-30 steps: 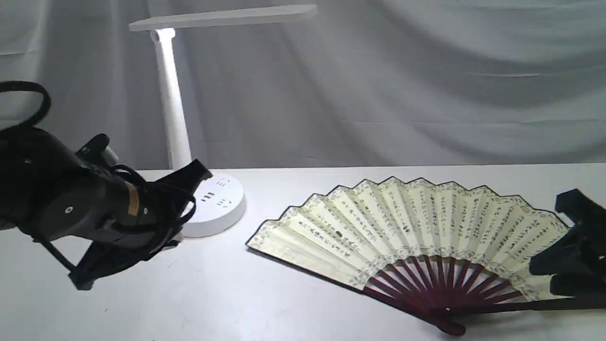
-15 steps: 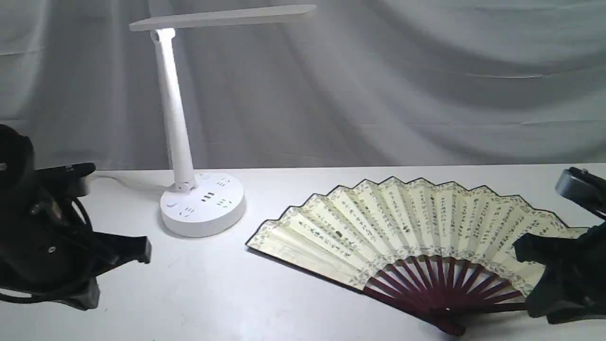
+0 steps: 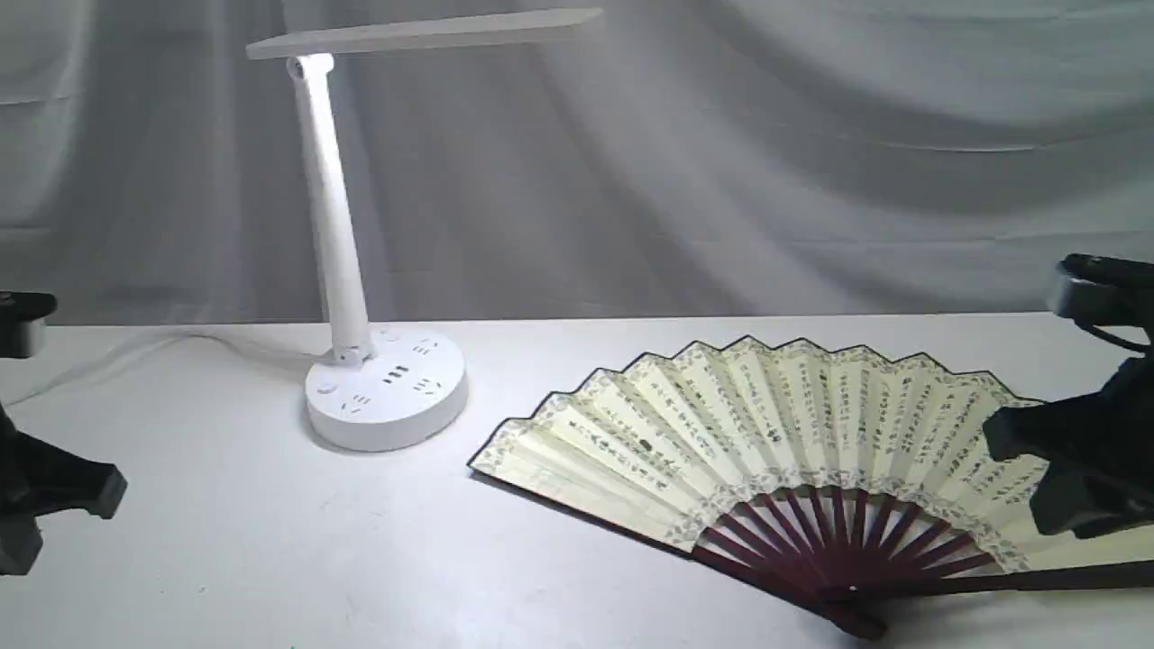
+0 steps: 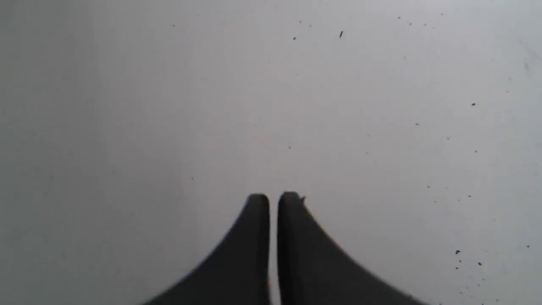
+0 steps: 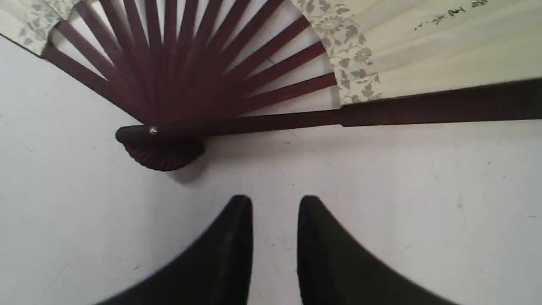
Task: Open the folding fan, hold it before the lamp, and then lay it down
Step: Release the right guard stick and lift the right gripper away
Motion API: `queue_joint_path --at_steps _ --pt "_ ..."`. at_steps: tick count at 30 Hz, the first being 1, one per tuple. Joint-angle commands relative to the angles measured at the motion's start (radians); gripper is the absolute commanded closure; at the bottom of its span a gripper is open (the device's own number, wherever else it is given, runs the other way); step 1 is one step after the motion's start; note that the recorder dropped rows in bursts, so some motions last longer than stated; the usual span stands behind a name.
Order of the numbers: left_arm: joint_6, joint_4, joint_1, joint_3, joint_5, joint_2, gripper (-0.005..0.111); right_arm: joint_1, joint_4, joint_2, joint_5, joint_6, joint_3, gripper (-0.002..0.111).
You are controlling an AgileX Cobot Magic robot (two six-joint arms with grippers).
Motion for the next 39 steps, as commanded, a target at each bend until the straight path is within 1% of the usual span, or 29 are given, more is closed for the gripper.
queue_joint_path --at_steps 1,3,4,10,21,30,39 --pt "0.047 -0.019 0.014 -0.003 -0.017 -0.01 0.107 0.001 -0.048 -0.009 -0.013 -0.002 -0.007 0.098" --pt "0.045 -0.016 0.014 -0.003 -0.024 -0.01 0.107 0.001 -0.075 -0.009 -0.013 -0.002 -0.007 0.108" --pt "0.045 -0.021 0.014 -0.003 -0.026 -0.01 0.107 0.001 -0.093 -0.009 -0.013 -0.002 -0.007 0.108" --pt "0.047 0.034 0.014 -0.003 -0.016 -0.01 0.107 0.001 -0.213 -0.009 -0.007 0.028 -0.007 0.108" --pt "0.047 0.02 0.014 -0.003 0.001 -0.028 0.107 0.001 -0.301 -0.009 0.015 0.056 -0.007 0.108" --pt "0.049 0.02 0.014 -0.003 -0.008 -0.156 0.107 0.001 -0.293 -0.052 0.035 0.054 -0.007 0.108" --pt "0.049 0.004 0.014 -0.003 -0.008 -0.34 0.107 0.001 -0.293 -0.265 0.041 0.054 -0.007 0.108"
